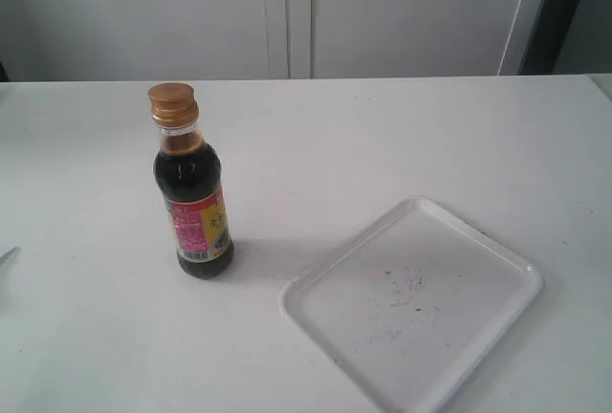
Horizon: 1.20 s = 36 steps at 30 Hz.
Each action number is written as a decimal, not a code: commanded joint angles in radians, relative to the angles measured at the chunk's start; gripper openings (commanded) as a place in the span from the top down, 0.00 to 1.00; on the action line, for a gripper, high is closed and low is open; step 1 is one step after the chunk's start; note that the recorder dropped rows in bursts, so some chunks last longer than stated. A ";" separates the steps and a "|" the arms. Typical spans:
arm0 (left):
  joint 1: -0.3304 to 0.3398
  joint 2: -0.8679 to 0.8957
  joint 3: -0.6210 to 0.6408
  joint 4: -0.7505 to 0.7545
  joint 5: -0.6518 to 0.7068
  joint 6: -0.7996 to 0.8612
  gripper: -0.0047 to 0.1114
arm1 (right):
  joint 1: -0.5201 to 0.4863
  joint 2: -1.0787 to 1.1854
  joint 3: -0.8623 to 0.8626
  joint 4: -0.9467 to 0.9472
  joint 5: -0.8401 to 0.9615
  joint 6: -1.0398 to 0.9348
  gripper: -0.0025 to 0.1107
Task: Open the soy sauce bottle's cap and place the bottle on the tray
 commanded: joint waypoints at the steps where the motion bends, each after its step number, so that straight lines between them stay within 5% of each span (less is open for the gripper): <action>1: 0.004 -0.004 0.004 -0.017 -0.058 -0.005 0.96 | 0.005 -0.006 0.005 -0.011 -0.111 -0.028 0.98; 20: -0.001 -0.004 0.003 -0.150 -0.300 -0.093 0.96 | 0.005 -0.006 0.005 -0.007 -0.318 -0.024 0.98; 27: -0.008 0.004 -0.146 -0.124 -0.312 -0.091 0.96 | 0.005 -0.006 -0.027 -0.007 -0.327 -0.024 0.98; 36: -0.008 0.349 -0.281 -0.027 -0.453 -0.135 0.96 | 0.005 -0.002 -0.090 -0.007 -0.416 -0.001 0.98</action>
